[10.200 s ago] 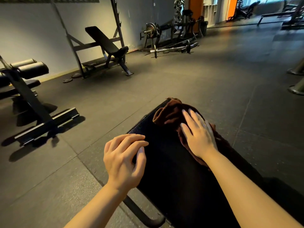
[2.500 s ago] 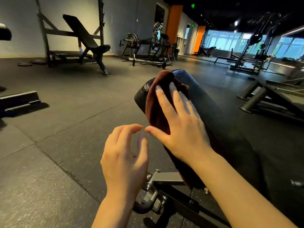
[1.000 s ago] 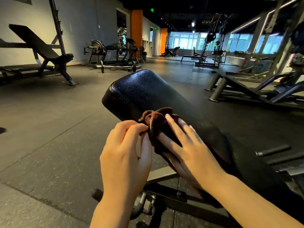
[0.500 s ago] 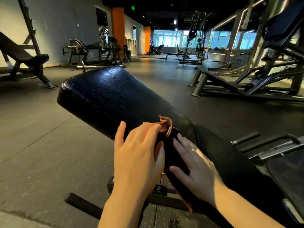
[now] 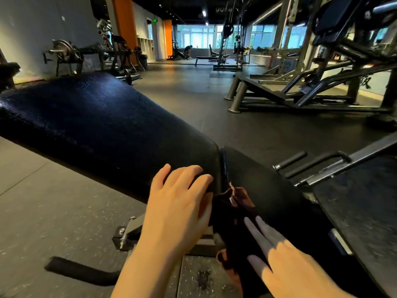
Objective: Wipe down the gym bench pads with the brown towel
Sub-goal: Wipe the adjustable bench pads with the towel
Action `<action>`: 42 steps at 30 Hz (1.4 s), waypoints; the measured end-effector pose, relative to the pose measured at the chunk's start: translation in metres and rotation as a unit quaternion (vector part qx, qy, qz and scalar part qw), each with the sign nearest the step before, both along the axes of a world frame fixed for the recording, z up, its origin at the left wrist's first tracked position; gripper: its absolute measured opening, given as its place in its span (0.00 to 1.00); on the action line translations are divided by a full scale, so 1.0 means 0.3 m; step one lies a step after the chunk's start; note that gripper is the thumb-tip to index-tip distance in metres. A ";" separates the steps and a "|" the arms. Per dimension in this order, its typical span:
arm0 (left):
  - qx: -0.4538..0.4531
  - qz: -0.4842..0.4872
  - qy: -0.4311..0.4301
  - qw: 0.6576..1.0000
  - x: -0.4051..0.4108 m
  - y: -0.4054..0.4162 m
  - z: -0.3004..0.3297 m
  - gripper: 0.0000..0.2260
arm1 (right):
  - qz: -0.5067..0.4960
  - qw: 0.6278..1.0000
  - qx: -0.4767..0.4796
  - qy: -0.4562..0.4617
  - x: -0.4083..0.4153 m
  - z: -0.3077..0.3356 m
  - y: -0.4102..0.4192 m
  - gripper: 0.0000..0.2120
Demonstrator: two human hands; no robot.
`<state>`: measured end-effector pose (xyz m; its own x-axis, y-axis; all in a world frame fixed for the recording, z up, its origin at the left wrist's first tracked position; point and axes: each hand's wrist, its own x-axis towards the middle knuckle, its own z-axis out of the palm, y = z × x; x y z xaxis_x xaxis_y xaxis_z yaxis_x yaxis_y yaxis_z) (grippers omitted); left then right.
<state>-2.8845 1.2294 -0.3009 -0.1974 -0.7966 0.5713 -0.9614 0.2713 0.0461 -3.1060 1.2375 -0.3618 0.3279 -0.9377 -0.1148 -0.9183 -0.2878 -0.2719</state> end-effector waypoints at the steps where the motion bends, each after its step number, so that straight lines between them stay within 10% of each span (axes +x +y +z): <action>1: -0.008 0.010 -0.003 1.000 0.001 -0.006 -0.012 0.18 | -0.006 1.000 0.024 0.009 -0.002 0.017 0.011 0.25; 6: -0.091 0.031 -0.051 0.994 0.001 -0.045 -0.102 0.15 | -0.040 0.997 0.064 -0.025 0.075 0.036 -0.016 0.36; 14: -0.307 0.063 -0.048 0.949 -0.028 -0.138 -0.177 0.10 | -0.030 0.992 0.031 -0.118 0.149 0.022 -0.293 0.25; 27: -0.390 0.029 -0.022 0.920 -0.014 -0.220 -0.263 0.19 | -0.216 0.949 0.037 -0.224 0.113 -0.023 -0.969 0.27; 42: -0.320 0.077 -0.028 0.944 -0.022 -0.171 -0.230 0.13 | -0.061 0.983 -0.011 -0.171 0.078 -0.021 -0.241 0.25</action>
<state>-2.8911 1.1780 -0.3697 -0.1518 -0.3133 0.9375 -0.9877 0.0838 -0.1319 -3.0826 1.1651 -0.3681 0.2286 -0.9735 0.0033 -0.8020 -0.1902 -0.5662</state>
